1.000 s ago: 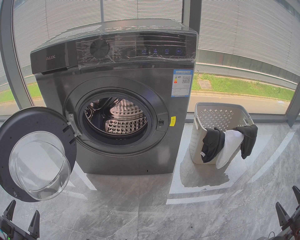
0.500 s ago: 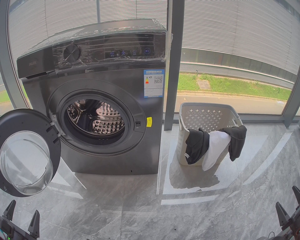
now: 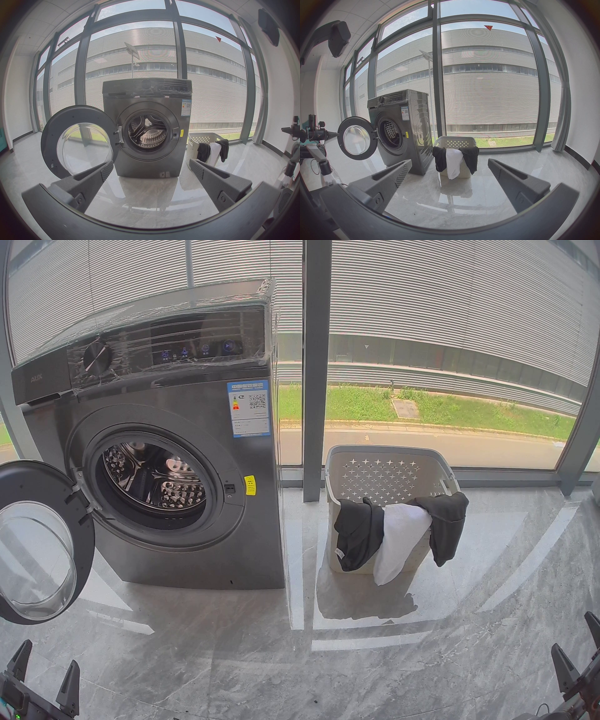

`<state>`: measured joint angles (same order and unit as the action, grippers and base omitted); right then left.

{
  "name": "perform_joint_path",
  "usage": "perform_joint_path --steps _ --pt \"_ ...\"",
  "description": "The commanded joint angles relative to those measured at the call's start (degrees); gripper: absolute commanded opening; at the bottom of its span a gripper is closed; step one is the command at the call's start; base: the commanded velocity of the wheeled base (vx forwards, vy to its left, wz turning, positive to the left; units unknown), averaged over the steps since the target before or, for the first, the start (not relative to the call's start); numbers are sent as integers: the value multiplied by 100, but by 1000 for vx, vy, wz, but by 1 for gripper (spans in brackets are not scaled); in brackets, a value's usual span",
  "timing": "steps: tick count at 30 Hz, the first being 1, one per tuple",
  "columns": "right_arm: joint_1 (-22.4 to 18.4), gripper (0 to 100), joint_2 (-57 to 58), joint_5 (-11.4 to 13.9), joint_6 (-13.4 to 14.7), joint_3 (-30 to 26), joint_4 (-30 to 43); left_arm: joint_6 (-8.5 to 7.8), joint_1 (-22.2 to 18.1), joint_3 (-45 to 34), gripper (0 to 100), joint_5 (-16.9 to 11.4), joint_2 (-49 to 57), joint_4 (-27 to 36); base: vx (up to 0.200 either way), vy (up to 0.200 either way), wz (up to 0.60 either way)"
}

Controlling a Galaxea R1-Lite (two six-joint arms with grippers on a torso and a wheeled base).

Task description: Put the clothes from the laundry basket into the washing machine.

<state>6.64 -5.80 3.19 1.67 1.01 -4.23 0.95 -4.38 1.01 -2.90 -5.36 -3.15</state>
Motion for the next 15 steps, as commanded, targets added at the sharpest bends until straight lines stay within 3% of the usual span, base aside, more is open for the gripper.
perform_joint_path --steps 1,15 --pt "4 100 -9 6 -9 -101 1 2 -2 -101 100 9 -9 -2 0 -200 0" --pt "4 100 -9 6 -26 -101 1 2 -2 -101 100 0 -9 -2 0 -200 0"
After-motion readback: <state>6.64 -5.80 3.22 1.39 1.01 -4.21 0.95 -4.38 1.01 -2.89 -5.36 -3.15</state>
